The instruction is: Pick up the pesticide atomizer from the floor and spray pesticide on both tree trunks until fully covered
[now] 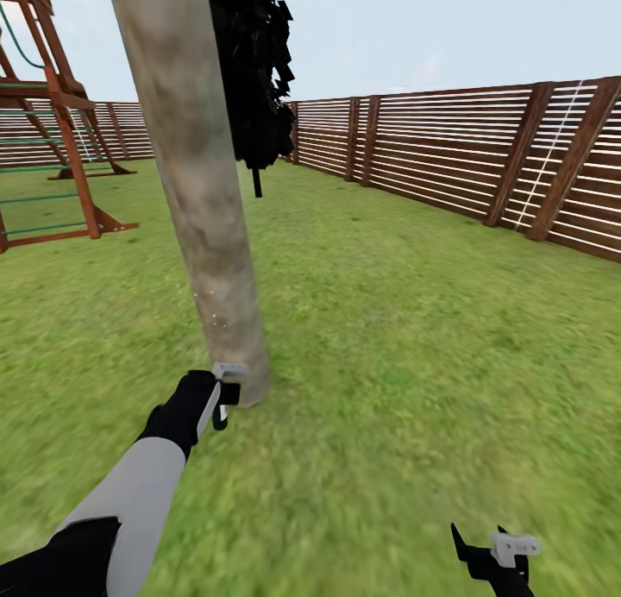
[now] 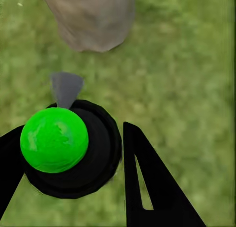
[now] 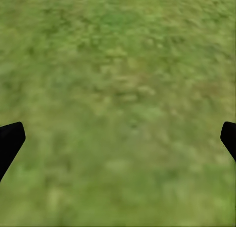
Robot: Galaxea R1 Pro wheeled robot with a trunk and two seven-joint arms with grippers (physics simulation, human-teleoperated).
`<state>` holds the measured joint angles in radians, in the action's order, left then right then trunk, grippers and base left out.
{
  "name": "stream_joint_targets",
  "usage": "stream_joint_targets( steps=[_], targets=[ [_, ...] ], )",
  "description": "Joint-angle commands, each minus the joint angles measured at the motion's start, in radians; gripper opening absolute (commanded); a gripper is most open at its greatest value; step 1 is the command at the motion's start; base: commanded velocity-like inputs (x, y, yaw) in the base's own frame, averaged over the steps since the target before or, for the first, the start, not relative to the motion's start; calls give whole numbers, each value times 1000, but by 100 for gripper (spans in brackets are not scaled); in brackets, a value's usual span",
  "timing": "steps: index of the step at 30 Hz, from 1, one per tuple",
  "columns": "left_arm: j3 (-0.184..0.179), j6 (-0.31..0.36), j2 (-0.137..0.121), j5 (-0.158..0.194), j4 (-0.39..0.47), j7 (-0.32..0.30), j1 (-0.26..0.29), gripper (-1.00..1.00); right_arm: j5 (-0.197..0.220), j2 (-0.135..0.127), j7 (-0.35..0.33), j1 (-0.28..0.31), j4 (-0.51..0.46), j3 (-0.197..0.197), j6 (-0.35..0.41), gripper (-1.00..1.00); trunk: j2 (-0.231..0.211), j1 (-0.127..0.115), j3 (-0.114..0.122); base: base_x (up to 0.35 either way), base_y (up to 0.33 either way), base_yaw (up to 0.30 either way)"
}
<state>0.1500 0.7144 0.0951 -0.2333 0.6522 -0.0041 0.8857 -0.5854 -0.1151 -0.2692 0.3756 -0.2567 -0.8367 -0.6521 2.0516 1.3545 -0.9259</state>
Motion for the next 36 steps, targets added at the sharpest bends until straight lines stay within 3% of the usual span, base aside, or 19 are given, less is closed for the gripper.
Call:
stream_joint_targets(
  steps=[1,4,8,9,12,13,15,19,25,28,30,32,34,36],
  targets=[
    [2,5,0,-5,1,0,-1,-100,-2,0,-8,1,0,-9,-3,100,0,0,-1,61,-15,0],
    [0,4,-21,-7,1,-2,-3,-100,-2,0,-8,1,0,-9,-3,100,0,0,-1,16,-4,0],
    [9,3,-97,-1,0,-5,-4,-100,-2,0,-8,1,0,-9,-3,100,0,0,-1,1,0,0],
    [6,1,-100,-1,-1,-5,-4,-100,-3,0,-8,1,0,-9,-3,100,0,0,-1,0,0,0],
    [4,-7,-91,0,-16,-5,-5,-100,-2,0,-8,1,0,-9,-3,100,0,0,-1,0,0,0],
    [5,-9,-66,1,-25,-5,-7,-100,-3,0,-8,1,0,-9,-3,100,0,0,-1,0,0,0],
    [5,-12,-50,1,-72,-5,-8,-100,-2,0,-8,1,0,-9,-3,100,0,0,-1,0,0,0],
    [6,-18,-44,1,-150,-6,-7,-100,-3,0,-8,1,0,-9,-3,100,0,0,-1,0,0,0],
    [5,-11,-41,0,-158,0,-7,-100,-2,0,-8,1,0,-9,-3,100,0,0,-1,237,-1,0],
    [6,-10,-12,-2,-159,5,-7,-100,-2,0,-8,1,0,-9,-3,100,0,0,-1,295,-111,0],
    [6,-9,-12,-2,-162,2,-8,-100,-2,0,-7,1,0,-9,-3,100,0,0,-1,227,-122,0],
    [11,-11,-29,-3,-200,1,-9,-100,-2,0,-7,1,0,-9,-3,100,0,0,-1,57,-29,0],
    [12,-11,-84,-1,-241,-5,-25,-100,-2,0,-7,1,0,-9,-3,100,0,0,-1,9,-5,0],
    [13,-10,-114,2,-247,-6,-33,-100,-2,0,-7,1,0,-9,-3,100,0,0,-1,2,-1,19]
  ],
)
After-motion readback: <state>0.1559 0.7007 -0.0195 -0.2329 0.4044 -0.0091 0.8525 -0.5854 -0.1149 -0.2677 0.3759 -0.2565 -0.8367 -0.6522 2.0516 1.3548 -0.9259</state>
